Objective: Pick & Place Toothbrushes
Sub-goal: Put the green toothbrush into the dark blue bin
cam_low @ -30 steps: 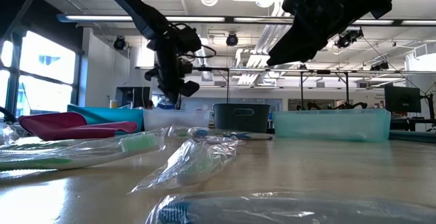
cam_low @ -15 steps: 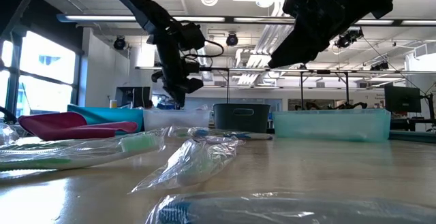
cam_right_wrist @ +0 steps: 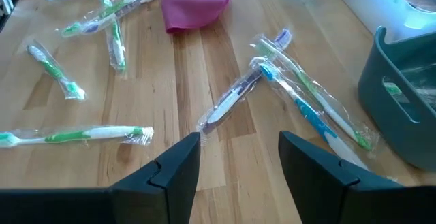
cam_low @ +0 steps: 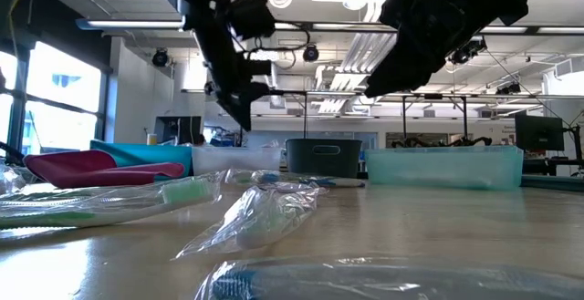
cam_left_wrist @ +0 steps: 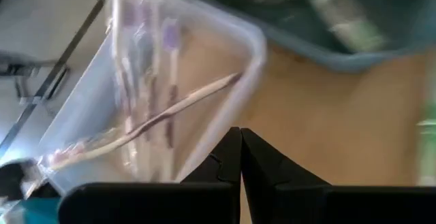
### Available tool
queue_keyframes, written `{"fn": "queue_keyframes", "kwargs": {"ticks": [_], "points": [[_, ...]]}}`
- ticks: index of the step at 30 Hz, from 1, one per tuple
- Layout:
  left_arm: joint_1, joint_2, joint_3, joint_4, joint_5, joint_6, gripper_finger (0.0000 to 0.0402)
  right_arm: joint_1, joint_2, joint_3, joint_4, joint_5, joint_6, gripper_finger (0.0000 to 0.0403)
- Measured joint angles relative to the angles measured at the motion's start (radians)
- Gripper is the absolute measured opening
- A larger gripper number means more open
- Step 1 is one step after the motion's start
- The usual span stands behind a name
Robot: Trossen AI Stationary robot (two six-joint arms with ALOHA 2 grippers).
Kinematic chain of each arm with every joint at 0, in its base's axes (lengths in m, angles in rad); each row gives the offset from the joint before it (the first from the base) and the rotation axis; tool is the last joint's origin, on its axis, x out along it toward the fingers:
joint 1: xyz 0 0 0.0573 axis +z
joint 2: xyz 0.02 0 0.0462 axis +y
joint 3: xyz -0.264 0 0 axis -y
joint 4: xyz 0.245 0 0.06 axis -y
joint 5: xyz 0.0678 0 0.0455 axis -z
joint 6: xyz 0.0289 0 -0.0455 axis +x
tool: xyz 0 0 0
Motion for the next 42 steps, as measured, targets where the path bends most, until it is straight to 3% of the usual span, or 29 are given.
{"fn": "queue_keyframes", "kwargs": {"ticks": [12, 23, 31, 42], "points": [[-0.174, -0.260, -0.238, 0.186, 0.011, -0.016, 0.0000, 0.000, 0.000, 0.000, 0.025, 0.040, 0.005, 0.0191], [-0.220, -0.466, -0.435, 0.386, 0.108, -0.004, 0.0000, 0.000, 0.013, 0.000, 0.027, 0.031, 0.000, 0.0191], [-0.218, -0.548, -0.561, 0.549, 0.255, 0.036, 0.0000, 0.000, 0.067, 0.000, 0.053, 0.031, -0.006, 0.0191], [-0.218, -0.575, -0.598, 0.550, 0.431, 0.009, 0.0000, 0.000, 0.123, 0.001, 0.090, 0.020, 0.042, 0.0191]]}}
